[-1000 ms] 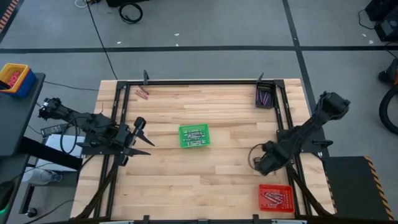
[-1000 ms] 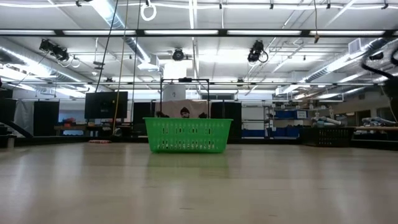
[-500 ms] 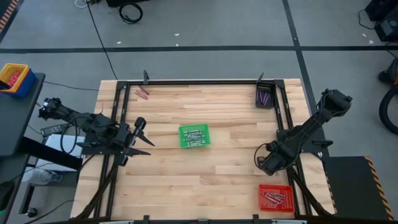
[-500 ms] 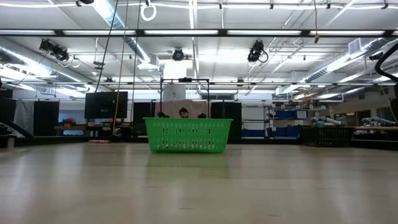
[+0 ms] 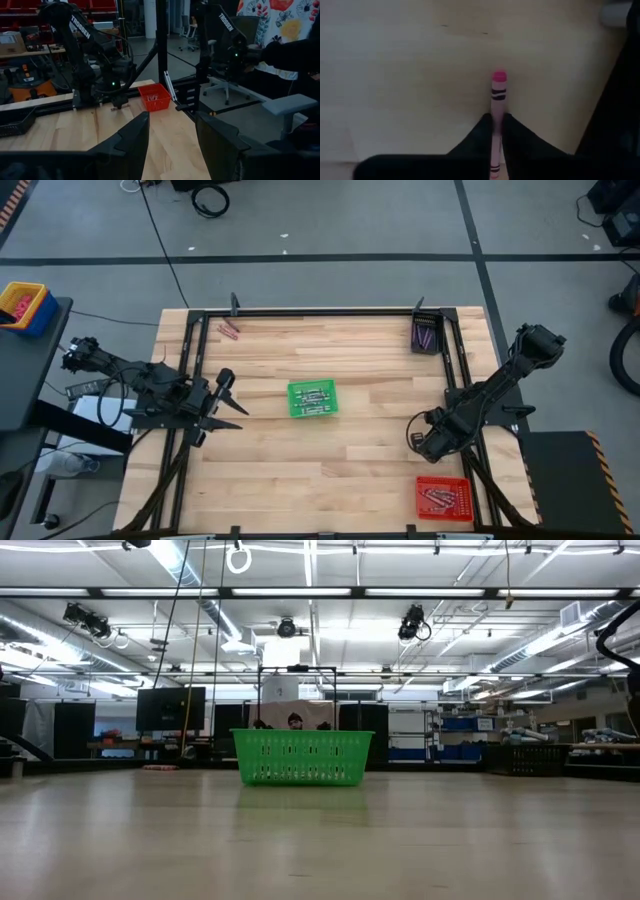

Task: Sort crayons
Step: Put the pink crayon into the red basket

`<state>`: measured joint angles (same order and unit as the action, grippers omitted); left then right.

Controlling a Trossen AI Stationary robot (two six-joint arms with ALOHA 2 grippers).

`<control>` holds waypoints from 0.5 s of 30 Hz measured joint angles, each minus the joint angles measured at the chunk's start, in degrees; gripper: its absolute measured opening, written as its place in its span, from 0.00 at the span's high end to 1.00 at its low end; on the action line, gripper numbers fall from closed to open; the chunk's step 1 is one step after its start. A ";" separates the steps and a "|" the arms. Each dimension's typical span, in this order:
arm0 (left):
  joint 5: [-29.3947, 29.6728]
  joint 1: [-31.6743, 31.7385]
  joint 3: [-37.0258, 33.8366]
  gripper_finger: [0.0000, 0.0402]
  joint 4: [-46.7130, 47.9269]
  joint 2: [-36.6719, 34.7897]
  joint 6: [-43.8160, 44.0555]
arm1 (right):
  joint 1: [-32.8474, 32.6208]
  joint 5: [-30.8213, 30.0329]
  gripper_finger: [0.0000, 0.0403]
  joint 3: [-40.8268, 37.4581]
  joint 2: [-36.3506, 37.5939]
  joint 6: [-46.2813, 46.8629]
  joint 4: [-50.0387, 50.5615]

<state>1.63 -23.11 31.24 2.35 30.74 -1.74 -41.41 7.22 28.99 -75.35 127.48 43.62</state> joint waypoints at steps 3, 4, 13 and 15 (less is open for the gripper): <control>0.01 0.00 0.00 0.57 0.00 0.00 0.00 | 0.00 -0.25 0.96 0.69 0.47 -0.13 0.65; 0.00 0.00 0.00 0.57 0.00 0.00 -0.03 | -0.02 -1.23 0.97 1.60 0.59 -0.15 1.54; 0.05 0.02 0.00 0.57 -0.32 0.00 -1.67 | -0.55 -7.59 0.98 19.43 0.16 -6.63 9.20; 0.02 0.00 0.00 0.57 -0.44 0.00 -2.40 | -0.90 -7.89 0.99 22.47 -1.07 -8.20 9.96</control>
<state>1.65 -23.11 31.24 1.91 30.74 -4.14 -42.30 -0.67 51.46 -76.41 119.28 53.59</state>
